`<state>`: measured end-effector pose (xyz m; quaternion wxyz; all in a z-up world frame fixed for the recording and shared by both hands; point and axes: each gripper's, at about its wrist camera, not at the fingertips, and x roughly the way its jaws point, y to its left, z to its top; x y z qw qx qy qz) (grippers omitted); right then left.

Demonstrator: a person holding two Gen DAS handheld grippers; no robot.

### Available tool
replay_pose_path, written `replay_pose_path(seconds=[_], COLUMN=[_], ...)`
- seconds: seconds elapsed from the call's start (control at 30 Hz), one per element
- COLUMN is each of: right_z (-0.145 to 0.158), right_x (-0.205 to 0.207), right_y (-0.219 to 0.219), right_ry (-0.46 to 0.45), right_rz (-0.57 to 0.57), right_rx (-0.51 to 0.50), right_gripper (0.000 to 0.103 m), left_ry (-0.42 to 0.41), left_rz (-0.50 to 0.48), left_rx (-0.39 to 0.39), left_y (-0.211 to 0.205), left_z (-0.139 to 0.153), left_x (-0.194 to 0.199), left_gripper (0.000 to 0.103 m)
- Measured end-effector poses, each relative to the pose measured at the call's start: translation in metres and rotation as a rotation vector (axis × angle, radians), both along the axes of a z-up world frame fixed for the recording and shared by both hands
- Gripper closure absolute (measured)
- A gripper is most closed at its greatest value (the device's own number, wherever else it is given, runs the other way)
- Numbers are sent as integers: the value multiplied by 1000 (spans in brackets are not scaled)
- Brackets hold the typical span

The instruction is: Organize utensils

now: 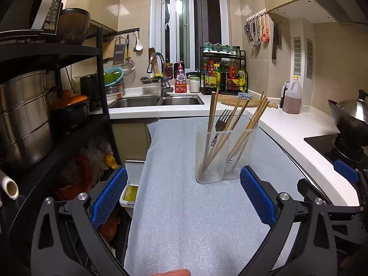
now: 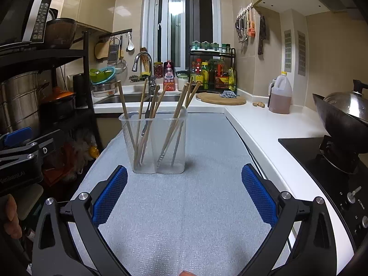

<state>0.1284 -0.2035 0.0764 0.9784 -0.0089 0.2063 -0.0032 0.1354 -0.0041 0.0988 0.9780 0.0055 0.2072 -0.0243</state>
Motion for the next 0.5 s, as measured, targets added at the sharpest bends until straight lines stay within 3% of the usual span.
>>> replay_pose_path(seconds=[0.5], right_z=[0], right_x=[-6], right_y=[1], right_ry=[-1], right_rz=[0], right_rx=[6], right_gripper=[5], left_ry=[2], left_rz=[6], left_rx=[-1], left_y=[-1], left_z=[-1], left_x=[-2], left_gripper=[8])
